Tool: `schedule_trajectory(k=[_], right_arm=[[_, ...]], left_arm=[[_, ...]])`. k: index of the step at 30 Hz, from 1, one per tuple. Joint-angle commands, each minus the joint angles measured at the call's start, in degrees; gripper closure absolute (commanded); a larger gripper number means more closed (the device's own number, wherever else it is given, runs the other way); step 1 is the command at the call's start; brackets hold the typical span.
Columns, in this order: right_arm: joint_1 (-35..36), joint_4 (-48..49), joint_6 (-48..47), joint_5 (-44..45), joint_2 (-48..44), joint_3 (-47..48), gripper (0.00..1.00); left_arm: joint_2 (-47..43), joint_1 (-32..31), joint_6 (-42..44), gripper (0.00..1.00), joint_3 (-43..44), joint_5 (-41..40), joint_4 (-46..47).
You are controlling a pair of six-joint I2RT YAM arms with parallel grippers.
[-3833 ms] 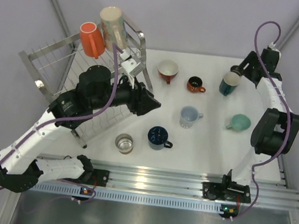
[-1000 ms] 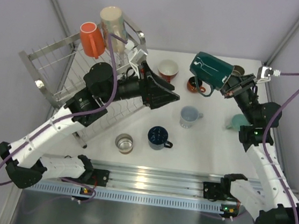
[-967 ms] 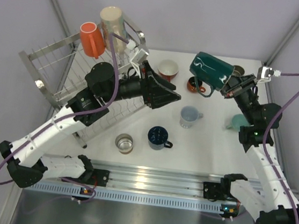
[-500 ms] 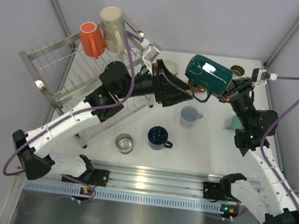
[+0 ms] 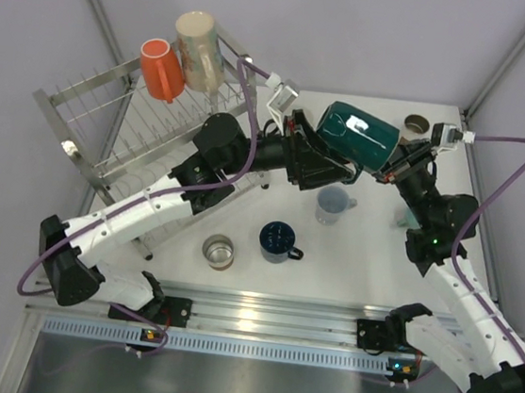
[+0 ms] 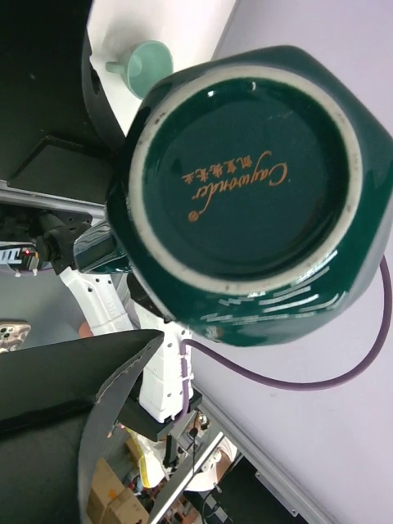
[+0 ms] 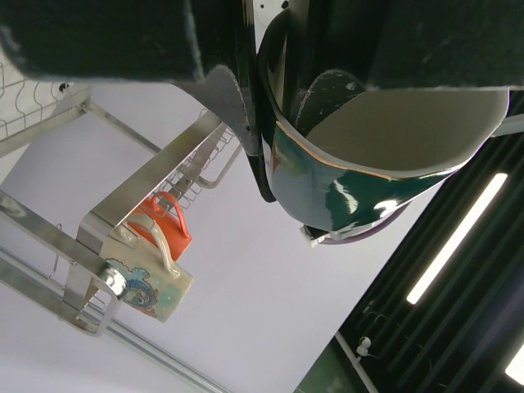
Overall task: Load the cups into the dish rack
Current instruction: Pass the cup from the right arm to the left
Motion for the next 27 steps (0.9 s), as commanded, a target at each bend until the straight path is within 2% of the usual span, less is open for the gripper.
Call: schedule_trajectory(k=[1,6,7,13,14,17,20,24,27], right_arm=[[1.5,8.9,-0.2,3.0,-0.4,0.8,1.00],[2.9,9.3,-0.8,3.8,-0.3,-1.1,1.00],[3.1,9.7,-0.8,3.8,-0.2,-1.4,1.00],[4.4,9.5,-1.1,3.6,0.8,-1.6,1.00],[4.4,9.2,-1.2,3.6,0.9,-1.8,1.00],[4.6,9.0,-1.4,3.5,0.5,-2.7,1.00],[4.6,8.1,-2.1,3.5,-0.2,-3.6,0.98],[4.7,5.8,-3.6,4.1,-1.7,-4.3,0.83],[4.6,3.7,-4.9,4.9,-3.1,-4.1,0.77]], left_arm=[[0.3,-0.4,-2.1,0.35,-1.0,0.2,7.6],[0.7,-0.5,-2.9,0.42,-1.1,-0.6,8.7],[0.8,-0.5,-3.0,0.49,-1.1,-0.9,8.6],[1.2,-0.6,-3.5,0.72,-1.3,-2.1,8.6],[1.2,-0.6,-3.6,0.83,-1.3,-2.2,8.6],[1.1,-0.6,-3.7,1.00,-1.3,-2.3,8.7],[0.4,-0.6,-3.5,1.00,-2.1,-3.5,8.6],[-0.8,-0.5,-2.7,1.00,-3.1,-5.2,8.0],[-1.1,-0.5,-1.8,1.00,-1.8,-6.4,5.5]])
